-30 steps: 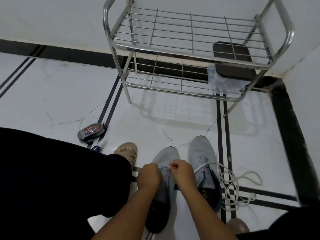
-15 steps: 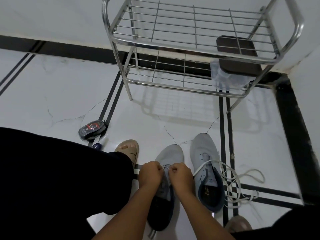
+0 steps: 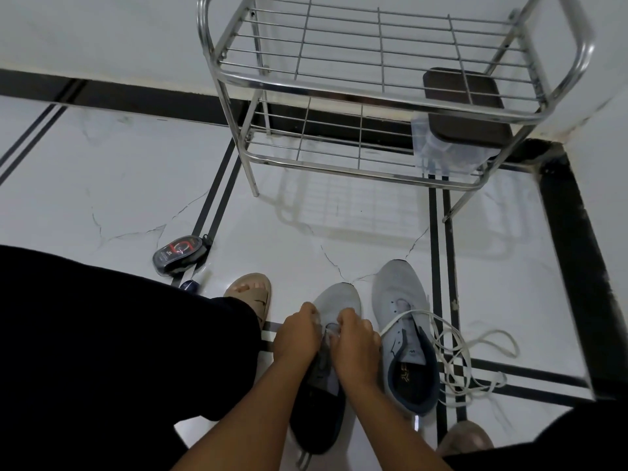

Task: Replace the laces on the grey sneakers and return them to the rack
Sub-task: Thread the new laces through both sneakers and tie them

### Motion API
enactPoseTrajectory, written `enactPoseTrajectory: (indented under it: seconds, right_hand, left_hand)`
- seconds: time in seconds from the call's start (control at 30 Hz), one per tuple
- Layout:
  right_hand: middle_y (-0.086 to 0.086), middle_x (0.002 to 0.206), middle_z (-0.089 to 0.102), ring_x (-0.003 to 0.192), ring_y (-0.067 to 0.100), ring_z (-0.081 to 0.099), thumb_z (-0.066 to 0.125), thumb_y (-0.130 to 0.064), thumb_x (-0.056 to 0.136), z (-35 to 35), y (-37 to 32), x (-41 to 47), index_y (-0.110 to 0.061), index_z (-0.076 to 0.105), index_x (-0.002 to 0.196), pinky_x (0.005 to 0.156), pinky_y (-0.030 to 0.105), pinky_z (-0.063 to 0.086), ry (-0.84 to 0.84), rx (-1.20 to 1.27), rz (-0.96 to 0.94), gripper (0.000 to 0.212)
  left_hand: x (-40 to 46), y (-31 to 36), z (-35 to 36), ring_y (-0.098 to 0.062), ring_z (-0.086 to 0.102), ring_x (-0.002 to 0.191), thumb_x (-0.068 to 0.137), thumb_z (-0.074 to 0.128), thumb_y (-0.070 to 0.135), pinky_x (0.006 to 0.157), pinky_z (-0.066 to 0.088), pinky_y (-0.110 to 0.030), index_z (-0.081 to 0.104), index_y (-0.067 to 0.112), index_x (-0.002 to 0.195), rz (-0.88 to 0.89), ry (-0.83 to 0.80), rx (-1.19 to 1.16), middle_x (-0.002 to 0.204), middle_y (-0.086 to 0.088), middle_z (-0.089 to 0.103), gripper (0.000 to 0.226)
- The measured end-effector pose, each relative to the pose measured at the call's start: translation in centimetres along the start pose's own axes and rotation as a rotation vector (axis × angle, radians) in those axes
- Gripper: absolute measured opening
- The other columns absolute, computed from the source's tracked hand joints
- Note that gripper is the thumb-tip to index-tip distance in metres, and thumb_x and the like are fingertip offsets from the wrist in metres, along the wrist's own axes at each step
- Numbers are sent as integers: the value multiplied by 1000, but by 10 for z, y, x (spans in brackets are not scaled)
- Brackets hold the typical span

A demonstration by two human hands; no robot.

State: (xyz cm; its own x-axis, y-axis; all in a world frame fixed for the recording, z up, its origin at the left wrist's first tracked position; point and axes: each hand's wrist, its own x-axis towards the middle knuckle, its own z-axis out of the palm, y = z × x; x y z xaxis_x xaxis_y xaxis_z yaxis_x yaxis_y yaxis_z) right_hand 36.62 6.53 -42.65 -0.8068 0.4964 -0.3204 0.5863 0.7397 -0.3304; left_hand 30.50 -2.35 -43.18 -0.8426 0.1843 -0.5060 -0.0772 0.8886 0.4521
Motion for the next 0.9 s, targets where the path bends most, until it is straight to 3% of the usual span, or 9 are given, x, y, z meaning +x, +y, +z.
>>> enactPoseTrajectory:
  seconds: [0.07,0.13,0.23,0.37,0.53,0.67,0.77,0.9]
  right_hand:
    - [-4,108,51,103,20,50,54,-42,92,-3,3,-9,-24,48,104,86,32,40,26,-117,12,22]
    - [1,113,57,105,22,57,50,-44,94,-5,4,-19,-20,52,110,86,34,46,-63,-73,131,30]
    - [4,116,64,106,24,63,40,-26,100,3,8,-35,-17,55,117,86,35,53,-199,-62,208,24]
    - [7,119,65,110,24,63,38,-15,98,-4,17,-37,-16,57,121,87,34,51,-219,-39,160,30]
    - [8,120,65,111,25,62,34,-16,102,-10,15,-42,-14,56,123,89,35,51,-221,-27,130,31]
    - [6,122,64,112,23,62,37,-14,102,-8,14,-42,-15,56,125,91,35,52,-255,-58,128,29]
    - [7,120,65,112,23,62,41,-23,102,-10,13,-43,-16,58,122,91,36,52,-279,-46,124,28]
    - [7,122,64,112,24,61,38,-23,102,-8,14,-44,-18,57,123,91,36,50,-281,-28,121,28]
  left_hand:
    - [7,2,0,-24,60,94,94,41,23,73,47,-33,58,23,108,25,-37,25,104,-3,64,22]
    - [11,4,1,-24,59,97,92,46,19,79,49,-33,63,23,101,48,-66,37,105,-4,63,19]
    - [11,3,0,-26,59,94,90,44,11,74,46,-31,60,17,95,48,-69,79,103,-7,64,18]
    - [25,-9,-21,-27,62,86,89,44,0,72,51,-34,59,12,91,-34,-18,-55,99,-12,67,19]
    - [19,-14,-12,-27,61,103,90,47,7,84,54,-34,63,18,111,39,-227,79,111,-9,63,28]
    - [7,-15,7,-24,62,95,93,42,21,70,42,-28,60,18,104,213,-126,394,105,-6,64,21]
    - [2,-13,7,-25,60,86,94,43,31,66,42,-29,51,22,95,233,-96,348,98,-5,64,13]
    - [-1,-13,7,-23,56,77,97,40,33,64,43,-30,43,23,98,246,-68,331,88,-3,61,11]
